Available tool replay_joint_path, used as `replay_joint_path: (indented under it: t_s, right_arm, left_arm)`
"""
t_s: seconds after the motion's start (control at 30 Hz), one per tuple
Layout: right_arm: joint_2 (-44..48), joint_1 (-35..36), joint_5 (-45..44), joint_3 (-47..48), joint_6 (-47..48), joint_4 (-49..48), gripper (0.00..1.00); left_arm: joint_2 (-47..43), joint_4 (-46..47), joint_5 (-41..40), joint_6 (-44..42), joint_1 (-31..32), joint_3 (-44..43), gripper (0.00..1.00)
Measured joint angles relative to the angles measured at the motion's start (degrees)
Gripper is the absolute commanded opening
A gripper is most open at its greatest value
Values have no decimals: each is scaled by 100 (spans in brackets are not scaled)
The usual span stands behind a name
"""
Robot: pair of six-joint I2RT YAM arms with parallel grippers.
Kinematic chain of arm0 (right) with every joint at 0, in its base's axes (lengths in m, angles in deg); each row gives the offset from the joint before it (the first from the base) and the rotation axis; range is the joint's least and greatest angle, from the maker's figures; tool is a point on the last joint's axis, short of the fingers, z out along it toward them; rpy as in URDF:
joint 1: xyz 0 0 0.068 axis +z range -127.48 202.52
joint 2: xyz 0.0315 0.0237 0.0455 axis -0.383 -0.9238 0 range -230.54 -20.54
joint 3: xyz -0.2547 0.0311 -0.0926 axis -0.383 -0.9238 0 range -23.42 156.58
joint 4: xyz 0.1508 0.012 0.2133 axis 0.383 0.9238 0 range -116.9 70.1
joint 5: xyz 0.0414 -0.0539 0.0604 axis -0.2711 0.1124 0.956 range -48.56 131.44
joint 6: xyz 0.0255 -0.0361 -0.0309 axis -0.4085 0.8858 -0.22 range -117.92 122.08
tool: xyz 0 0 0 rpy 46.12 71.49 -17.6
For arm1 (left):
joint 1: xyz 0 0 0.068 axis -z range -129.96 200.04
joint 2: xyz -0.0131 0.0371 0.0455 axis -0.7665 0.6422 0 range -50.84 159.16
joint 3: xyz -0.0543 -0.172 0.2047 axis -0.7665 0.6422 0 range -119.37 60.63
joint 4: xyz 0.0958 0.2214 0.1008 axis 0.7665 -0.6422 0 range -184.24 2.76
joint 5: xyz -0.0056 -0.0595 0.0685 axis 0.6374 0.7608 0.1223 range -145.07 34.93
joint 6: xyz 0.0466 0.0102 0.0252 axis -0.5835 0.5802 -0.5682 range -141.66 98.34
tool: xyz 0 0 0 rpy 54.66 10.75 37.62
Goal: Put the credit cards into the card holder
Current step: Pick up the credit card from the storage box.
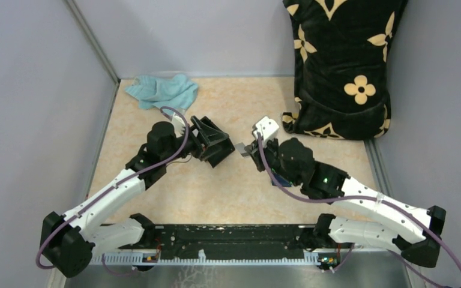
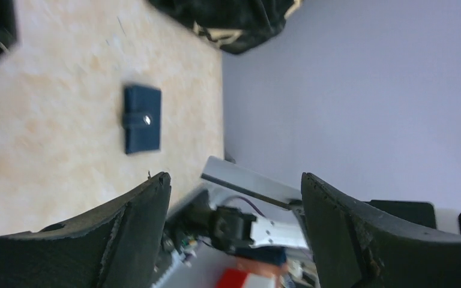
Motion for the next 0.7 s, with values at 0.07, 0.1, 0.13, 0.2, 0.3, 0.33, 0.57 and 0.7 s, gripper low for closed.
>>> replay_joint_path:
  t_s: [0.07, 0.1, 0.13, 0.2, 0.3, 0.33, 0.57, 0.7]
  right_arm:
    - [184, 459, -448, -175, 238, -120, 0]
    - [256, 723, -754, -269, 389, -210, 0]
    - [308, 951, -1032, -352, 535, -291, 0]
    - [391, 1421, -1692, -573, 881, -531, 0]
    - [420, 2026, -2664, -911, 1447, -938, 0]
    - [420, 2232, -2959, -1049, 1672, -1115, 0]
    - [345, 3003, -4194, -1613, 2992, -2321, 0]
    - [267, 3318, -4568, -1690, 3556, -2949, 0]
  left_arm:
    - [81, -111, 212, 387, 177, -74, 84]
    - [81, -142, 282, 564, 229, -74, 84]
    - [76, -170, 367, 754, 286, -74, 84]
    - [63, -190, 492, 1134, 356, -74, 83]
    - [-15, -254, 603, 1563, 435, -74, 81]
    - [-59, -280, 629, 1665, 452, -74, 80]
    - [-181, -328, 789, 2116, 728, -74, 79]
    - [-166, -376, 857, 2179, 817, -74, 79]
